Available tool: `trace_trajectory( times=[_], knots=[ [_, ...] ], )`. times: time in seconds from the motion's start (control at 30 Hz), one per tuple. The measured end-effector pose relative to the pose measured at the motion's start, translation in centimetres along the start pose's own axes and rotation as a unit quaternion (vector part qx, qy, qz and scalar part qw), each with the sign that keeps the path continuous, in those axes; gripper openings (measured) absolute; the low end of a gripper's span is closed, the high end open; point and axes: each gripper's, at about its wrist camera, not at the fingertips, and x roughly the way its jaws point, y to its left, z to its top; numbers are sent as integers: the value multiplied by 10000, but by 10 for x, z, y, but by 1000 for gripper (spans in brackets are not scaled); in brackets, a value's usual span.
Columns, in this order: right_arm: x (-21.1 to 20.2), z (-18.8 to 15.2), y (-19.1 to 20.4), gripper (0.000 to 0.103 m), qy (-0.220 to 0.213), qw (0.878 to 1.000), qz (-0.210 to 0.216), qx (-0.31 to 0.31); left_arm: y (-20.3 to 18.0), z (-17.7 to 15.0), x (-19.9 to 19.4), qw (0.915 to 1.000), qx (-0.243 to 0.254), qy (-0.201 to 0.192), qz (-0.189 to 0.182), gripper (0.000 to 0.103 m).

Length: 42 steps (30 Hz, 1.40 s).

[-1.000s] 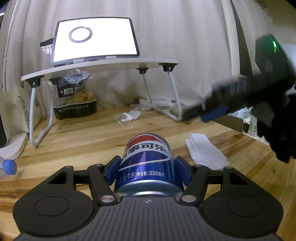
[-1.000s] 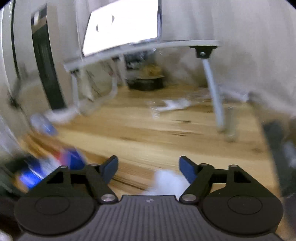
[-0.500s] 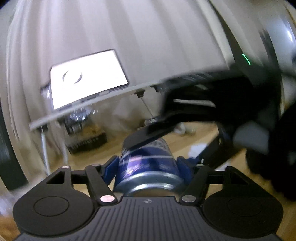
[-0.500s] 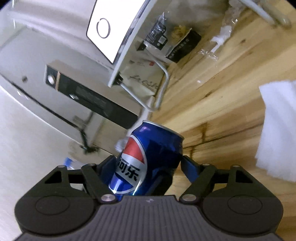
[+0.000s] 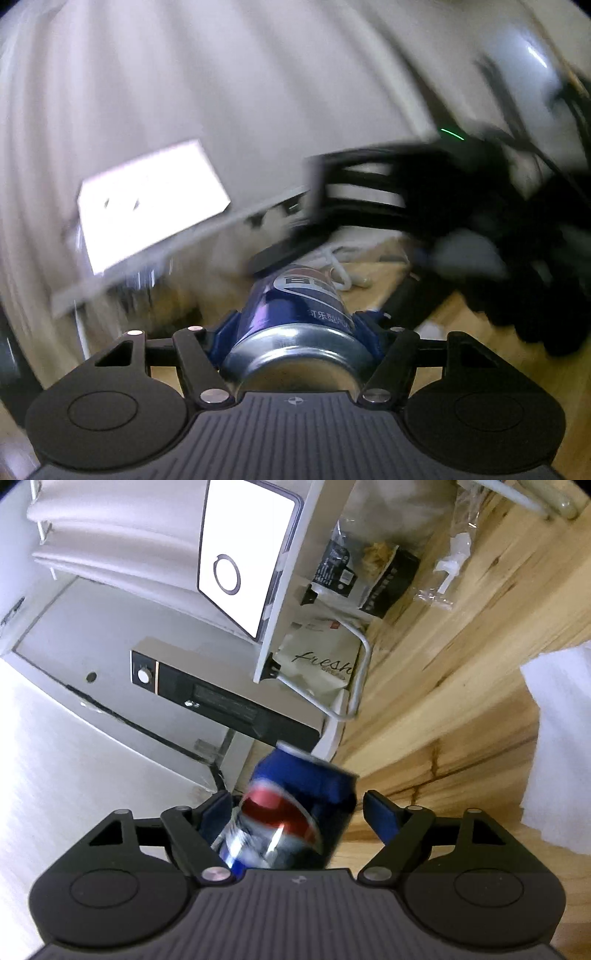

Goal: Clean container
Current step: 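Grasp the can with the right gripper while the left keeps holding it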

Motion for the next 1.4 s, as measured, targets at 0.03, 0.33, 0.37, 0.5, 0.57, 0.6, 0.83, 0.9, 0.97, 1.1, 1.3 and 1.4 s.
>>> trace_trajectory(
  times=[0.03, 0.33, 0.37, 0.5, 0.57, 0.6, 0.83, 0.9, 0.97, 1.1, 1.3, 1.4],
  knots=[
    [2, 0, 0, 81, 72, 10000, -39, -16, -1, -1, 0, 10000, 51, 14, 20, 69],
    [0, -13, -26, 74, -362, 9951, 870, 314, 82, -18, 13, 9083, -3993, -9, -1251, 81],
    [0, -14, -30, 74, -452, 9928, 1043, 382, 88, -22, 15, 8943, -4280, -15, -1301, 81],
    [-2, -19, -35, 73, -787, 9850, 1459, 479, 97, -30, 15, 8766, -4623, -152, -1331, 67],
    [1, -19, -35, 73, -773, 9846, 1472, 531, 90, -27, 10, 8868, -4444, -156, -1261, 67],
    [1, -17, -34, 73, -753, 9856, 1427, 511, 87, -26, 8, 8950, -4282, -136, -1240, 67],
    [-3, -5, -22, 73, -444, 9943, 954, 154, 63, -7, -6, 9475, -3026, -180, -1019, 67],
    [-3, -6, -22, 73, -433, 9944, 962, 87, 61, -7, -6, 9465, -3069, -176, -987, 68],
    [-2, -8, -23, 73, -432, 9941, 992, 109, 58, -8, -4, 9460, -3109, -155, -904, 68],
    [1, -16, -31, 73, -380, 9936, 1017, 305, 57, -11, -2, 9442, -3178, -171, -848, 67],
    [0, -13, -32, 75, -266, 9963, 752, 307, 54, -16, 7, 9551, -2899, 76, -605, 67],
    [-11, -3, -7, 75, -316, 9963, -194, -773, 48, -21, 15, 9673, -2490, 416, -261, 67]
  ],
)
